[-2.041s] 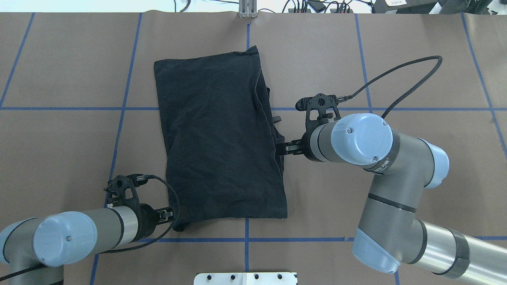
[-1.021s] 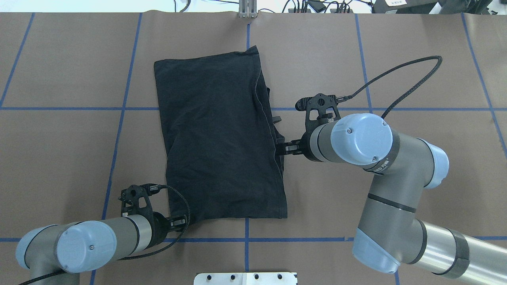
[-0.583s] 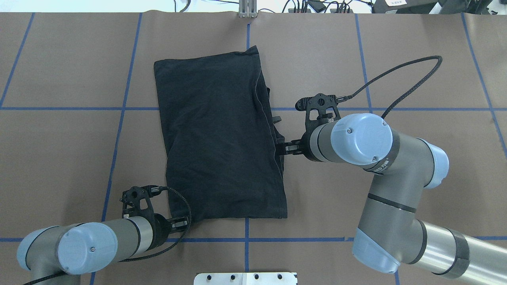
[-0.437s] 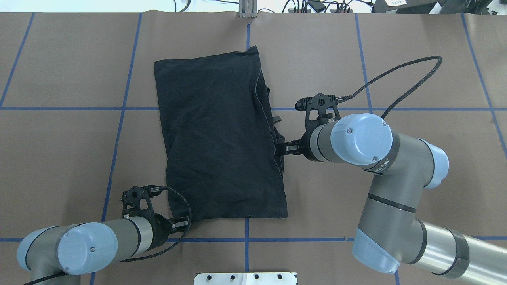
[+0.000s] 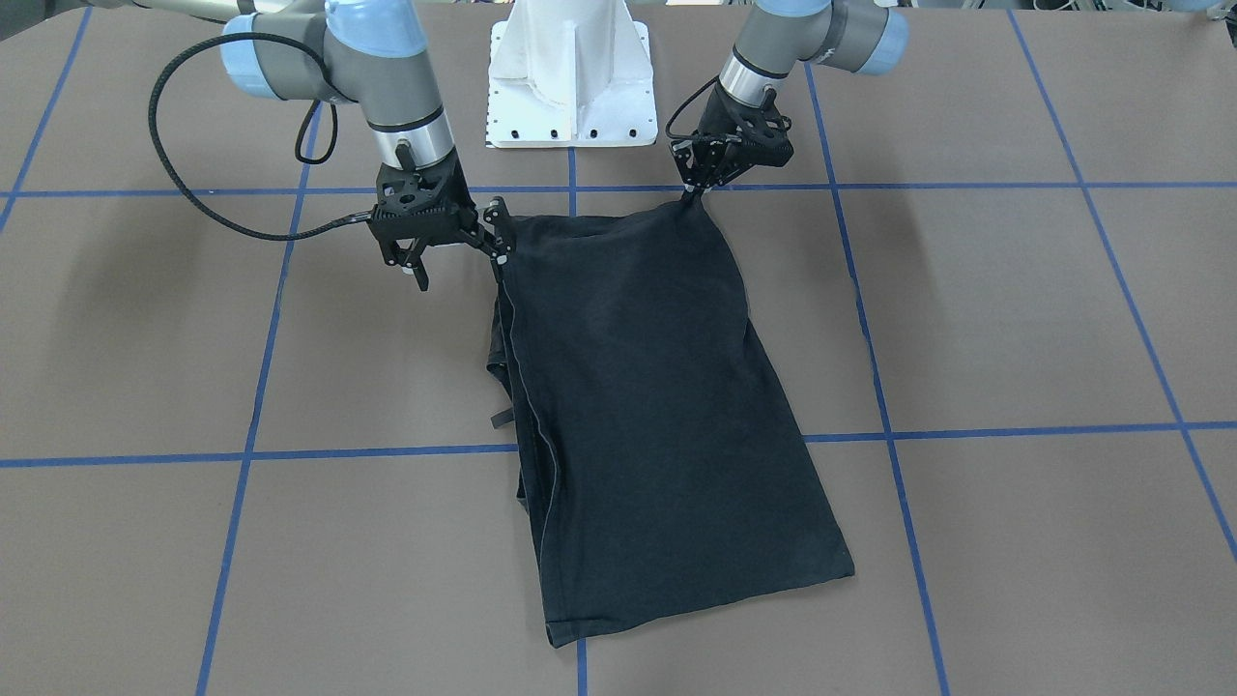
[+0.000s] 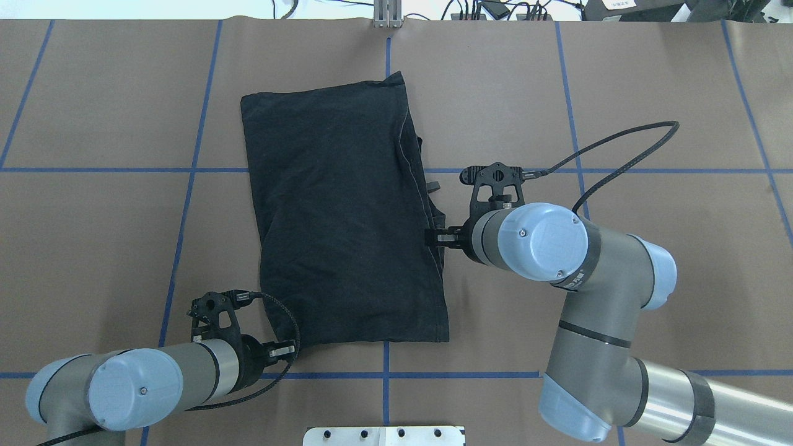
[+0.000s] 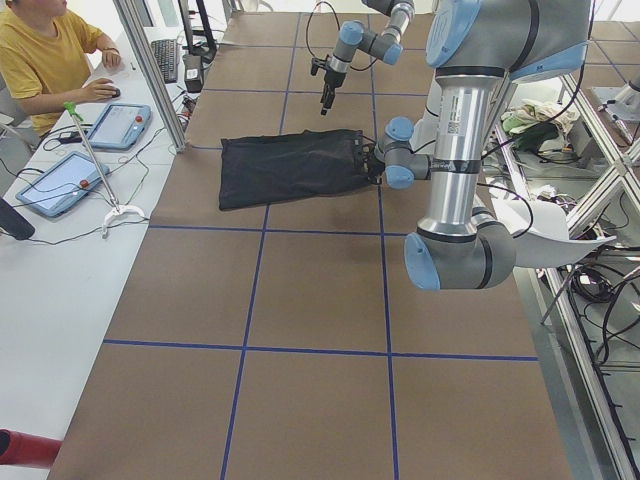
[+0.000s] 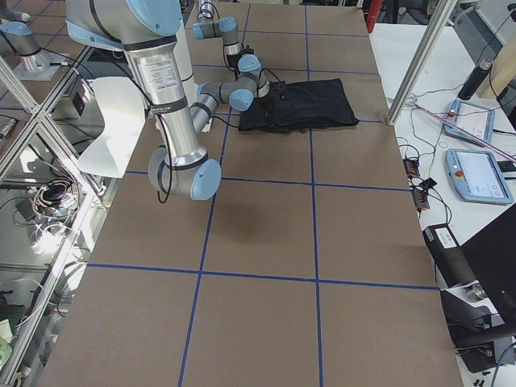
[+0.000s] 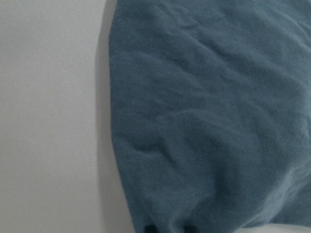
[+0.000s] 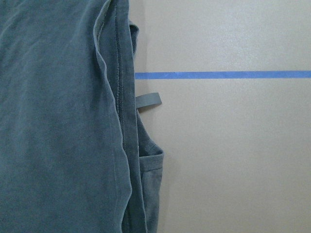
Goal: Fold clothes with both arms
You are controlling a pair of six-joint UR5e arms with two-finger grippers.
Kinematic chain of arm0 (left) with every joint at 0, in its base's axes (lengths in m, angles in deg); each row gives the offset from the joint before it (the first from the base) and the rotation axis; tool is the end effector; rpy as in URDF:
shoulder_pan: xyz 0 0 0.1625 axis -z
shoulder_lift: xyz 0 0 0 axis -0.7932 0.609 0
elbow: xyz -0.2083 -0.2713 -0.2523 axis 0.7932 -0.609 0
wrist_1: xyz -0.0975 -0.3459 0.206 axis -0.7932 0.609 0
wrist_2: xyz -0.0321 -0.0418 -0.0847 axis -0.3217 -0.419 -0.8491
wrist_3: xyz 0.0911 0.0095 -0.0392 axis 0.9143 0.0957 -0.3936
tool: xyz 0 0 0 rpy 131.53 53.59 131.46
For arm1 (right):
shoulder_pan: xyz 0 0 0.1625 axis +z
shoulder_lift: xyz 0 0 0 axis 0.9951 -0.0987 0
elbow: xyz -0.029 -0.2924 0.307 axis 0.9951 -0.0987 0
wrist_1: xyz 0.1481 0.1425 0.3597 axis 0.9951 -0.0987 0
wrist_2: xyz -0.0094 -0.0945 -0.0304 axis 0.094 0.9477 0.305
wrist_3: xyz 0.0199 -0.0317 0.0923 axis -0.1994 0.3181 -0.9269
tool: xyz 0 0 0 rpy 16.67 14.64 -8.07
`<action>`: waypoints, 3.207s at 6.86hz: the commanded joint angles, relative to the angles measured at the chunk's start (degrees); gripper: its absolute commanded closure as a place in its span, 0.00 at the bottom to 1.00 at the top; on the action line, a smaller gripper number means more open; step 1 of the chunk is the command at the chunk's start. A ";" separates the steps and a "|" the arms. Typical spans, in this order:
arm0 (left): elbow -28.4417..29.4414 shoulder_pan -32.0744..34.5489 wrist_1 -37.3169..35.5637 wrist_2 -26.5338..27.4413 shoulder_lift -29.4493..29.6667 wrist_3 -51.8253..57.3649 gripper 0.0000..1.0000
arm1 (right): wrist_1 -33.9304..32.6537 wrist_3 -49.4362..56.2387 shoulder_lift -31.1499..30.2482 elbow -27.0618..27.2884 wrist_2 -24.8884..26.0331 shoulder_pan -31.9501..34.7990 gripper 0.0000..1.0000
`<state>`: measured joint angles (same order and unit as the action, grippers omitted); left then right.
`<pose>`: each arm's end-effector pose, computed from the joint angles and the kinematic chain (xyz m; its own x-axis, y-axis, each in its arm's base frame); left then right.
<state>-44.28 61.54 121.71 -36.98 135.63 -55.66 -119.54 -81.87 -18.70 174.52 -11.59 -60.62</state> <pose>0.5065 -0.2243 0.3316 0.4223 -0.1416 -0.8953 0.2633 0.9643 -0.0283 -0.5028 -0.3697 0.2612 0.6280 -0.0026 0.7782 -0.2727 0.9358 0.2232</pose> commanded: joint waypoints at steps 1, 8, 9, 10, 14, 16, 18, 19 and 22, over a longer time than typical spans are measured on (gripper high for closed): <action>-0.21 0.00 0.00 -0.01 0.01 0.00 1.00 | 6.54 -9.12 0.44 -5.91 5.23 -3.93 0.05; -0.29 0.00 0.09 -0.01 -0.07 0.00 1.00 | 6.74 -11.62 4.57 -11.74 9.73 -6.76 0.53; -0.29 0.00 0.00 -0.01 -0.07 0.00 1.00 | 6.74 -11.44 4.57 -11.39 9.64 -6.76 0.78; -0.21 0.00 0.09 -0.10 -0.07 0.00 1.00 | 6.74 -11.01 4.49 -11.13 9.64 -6.76 0.96; -0.03 0.00 0.09 -0.19 -0.07 0.00 1.00 | 6.74 -10.74 3.52 -9.11 9.73 -7.11 1.00; -0.47 0.09 0.09 -0.54 0.54 0.52 1.00 | 6.65 -10.74 3.69 -8.49 9.73 -7.20 1.00; -4.23 0.44 -0.09 -0.63 0.19 0.61 1.00 | 6.13 -10.74 2.73 -4.73 13.57 -11.65 1.00; -6.42 0.44 -0.18 -0.89 -0.07 0.70 1.00 | 5.95 -10.82 1.33 -1.40 14.38 -13.51 1.00; -8.73 4.20 -3.43 -4.75 1.24 4.27 1.00 | 5.86 -10.56 0.88 -0.05 13.43 -11.96 1.00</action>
<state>-52.40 63.83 118.85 -40.78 136.22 -53.83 -113.61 -92.53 -17.89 174.29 2.30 -73.80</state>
